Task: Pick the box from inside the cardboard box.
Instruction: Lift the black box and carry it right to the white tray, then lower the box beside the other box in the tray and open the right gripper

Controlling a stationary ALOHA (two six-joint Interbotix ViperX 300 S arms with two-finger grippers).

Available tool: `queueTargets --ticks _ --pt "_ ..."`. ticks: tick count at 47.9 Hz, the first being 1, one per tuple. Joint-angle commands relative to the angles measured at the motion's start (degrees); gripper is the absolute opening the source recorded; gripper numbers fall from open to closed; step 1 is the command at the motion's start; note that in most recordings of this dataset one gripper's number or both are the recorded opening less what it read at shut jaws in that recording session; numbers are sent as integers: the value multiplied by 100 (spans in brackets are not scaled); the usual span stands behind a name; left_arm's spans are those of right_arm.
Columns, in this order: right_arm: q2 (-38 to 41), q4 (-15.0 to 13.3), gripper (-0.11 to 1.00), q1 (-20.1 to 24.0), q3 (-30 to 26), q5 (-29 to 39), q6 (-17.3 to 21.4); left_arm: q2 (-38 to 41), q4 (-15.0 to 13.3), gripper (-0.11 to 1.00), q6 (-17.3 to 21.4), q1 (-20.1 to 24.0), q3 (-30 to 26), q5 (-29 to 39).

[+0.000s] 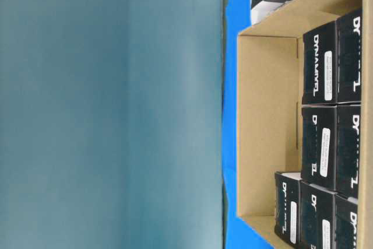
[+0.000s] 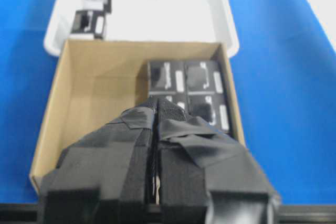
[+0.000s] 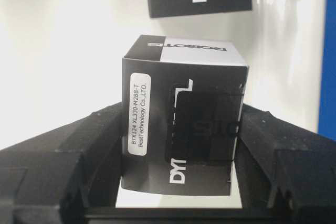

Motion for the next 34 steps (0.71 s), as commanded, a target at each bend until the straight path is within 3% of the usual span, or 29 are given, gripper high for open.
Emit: queueTargets --ticks 1,6,34 --pt "220 -62 62 9 -35 -185 -9 26 9 -6 -26 0 -158 -123" --pt "387 -185 62 9 -44 -343 -9 26 9 -6 -35 -9 -158 -123" --pt "765 -220 62 -26 -53 -606 -9 62 18 -6 -35 -35 -149 -132"
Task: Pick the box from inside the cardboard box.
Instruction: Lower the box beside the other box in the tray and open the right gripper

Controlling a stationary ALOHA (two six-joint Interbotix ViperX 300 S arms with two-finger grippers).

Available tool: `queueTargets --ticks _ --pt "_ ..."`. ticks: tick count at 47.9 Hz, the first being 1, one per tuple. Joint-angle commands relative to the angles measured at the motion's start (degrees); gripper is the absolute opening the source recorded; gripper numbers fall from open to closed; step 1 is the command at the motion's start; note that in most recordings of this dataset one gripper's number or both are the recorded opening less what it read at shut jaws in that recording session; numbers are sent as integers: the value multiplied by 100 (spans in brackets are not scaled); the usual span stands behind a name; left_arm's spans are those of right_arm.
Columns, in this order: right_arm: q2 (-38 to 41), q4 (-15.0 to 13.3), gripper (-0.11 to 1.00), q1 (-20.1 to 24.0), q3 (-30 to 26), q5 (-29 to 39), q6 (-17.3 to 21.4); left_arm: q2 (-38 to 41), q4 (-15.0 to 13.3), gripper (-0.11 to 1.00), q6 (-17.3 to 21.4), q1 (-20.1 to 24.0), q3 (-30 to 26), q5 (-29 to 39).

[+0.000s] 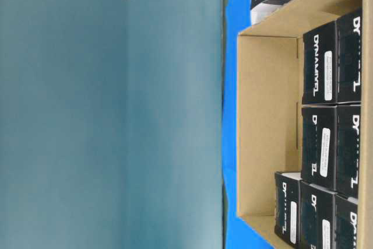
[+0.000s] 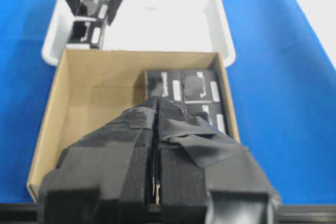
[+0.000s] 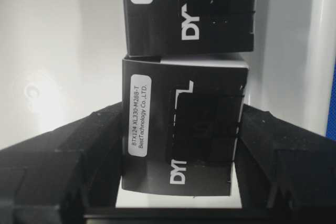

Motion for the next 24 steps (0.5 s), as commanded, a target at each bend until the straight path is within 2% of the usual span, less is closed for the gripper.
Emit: queueTargets --ticks 1,12,19,24 --pt "44 -18 62 -35 -35 -26 -9 44 9 -6 -9 -18 -149 -53" --pt "44 -35 64 -62 -35 -35 -9 44 18 -6 0 -18 -149 -53" --pt "44 -26 89 -62 -44 -44 0 44 18 -6 0 -18 -149 -53" --pt "44 -26 98 -62 -62 -53 0 44 18 -6 0 -18 -149 -44"
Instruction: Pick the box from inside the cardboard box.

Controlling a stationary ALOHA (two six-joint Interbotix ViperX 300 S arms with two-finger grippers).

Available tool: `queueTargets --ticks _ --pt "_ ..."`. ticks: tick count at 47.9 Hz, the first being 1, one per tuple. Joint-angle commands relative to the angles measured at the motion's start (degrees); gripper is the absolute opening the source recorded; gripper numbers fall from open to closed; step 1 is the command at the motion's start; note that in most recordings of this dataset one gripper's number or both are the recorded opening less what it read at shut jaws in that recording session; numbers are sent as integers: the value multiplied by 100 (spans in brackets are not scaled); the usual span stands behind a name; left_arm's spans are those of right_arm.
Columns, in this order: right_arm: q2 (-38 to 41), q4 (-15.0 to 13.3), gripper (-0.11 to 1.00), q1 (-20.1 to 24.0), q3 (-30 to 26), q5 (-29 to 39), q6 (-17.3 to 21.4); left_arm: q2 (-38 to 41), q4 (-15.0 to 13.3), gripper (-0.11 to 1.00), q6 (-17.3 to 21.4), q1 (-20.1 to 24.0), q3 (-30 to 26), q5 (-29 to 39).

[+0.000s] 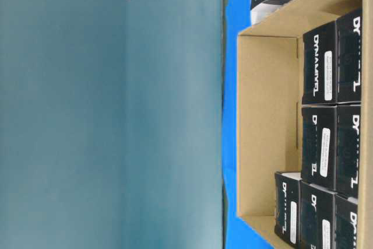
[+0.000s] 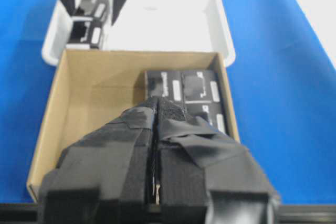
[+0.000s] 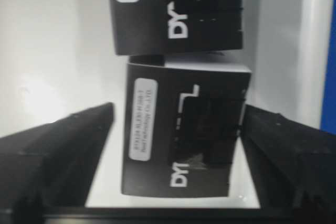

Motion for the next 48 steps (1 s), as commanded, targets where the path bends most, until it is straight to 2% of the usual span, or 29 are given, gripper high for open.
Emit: queueTargets --ticks 1,17,34,48 --pt "26 0 98 18 -70 -26 0 44 9 -6 0 -9 -149 -35" --pt "-149 0 98 18 -229 44 18 44 18 -6 0 -9 -149 -18" --pt "-1556 62 98 9 -404 141 360 35 18 -6 0 -9 -149 -18" --pt "-2681 176 98 141 -167 -826 729 26 18 -6 9 -9 -149 -18"
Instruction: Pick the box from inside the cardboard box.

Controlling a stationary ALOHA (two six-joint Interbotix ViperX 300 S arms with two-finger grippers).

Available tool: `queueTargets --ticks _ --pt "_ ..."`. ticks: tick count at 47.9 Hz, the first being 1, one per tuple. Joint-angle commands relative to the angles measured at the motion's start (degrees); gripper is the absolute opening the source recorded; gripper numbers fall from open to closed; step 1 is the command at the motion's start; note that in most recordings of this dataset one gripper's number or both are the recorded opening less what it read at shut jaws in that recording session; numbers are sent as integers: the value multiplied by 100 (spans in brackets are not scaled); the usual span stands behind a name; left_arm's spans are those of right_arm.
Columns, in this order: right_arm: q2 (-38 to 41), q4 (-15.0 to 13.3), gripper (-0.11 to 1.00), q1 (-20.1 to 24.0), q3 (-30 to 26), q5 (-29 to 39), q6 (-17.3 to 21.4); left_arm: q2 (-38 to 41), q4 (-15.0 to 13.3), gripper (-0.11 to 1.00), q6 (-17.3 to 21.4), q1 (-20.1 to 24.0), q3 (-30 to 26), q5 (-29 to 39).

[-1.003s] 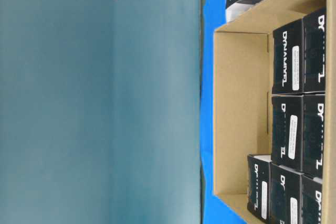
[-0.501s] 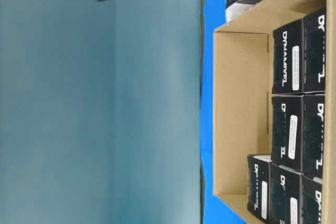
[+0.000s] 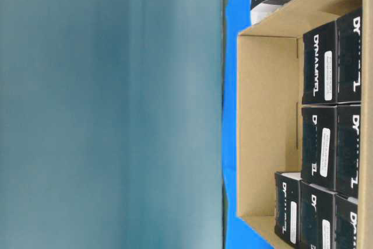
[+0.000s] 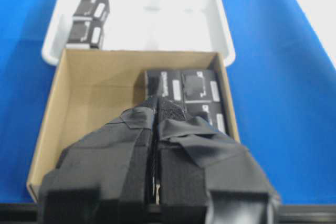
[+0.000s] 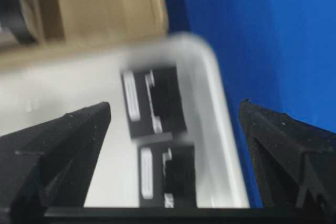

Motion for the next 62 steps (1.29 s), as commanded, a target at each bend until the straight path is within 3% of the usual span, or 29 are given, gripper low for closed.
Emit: queueTargets --ticks 1,18,33,62 --pt "-237 70 98 105 53 -387 44 18 18 -6 9 -9 -149 -26" --pt "-1230 79 98 721 404 -1740 281 0 18 -6 9 -9 -158 -62" --pt "-1318 79 98 1134 422 -2153 721 -97 18 -6 9 -9 -167 -62" --pt "-1318 79 98 1389 422 -2435 817 -132 18 -6 44 -9 -185 -62"
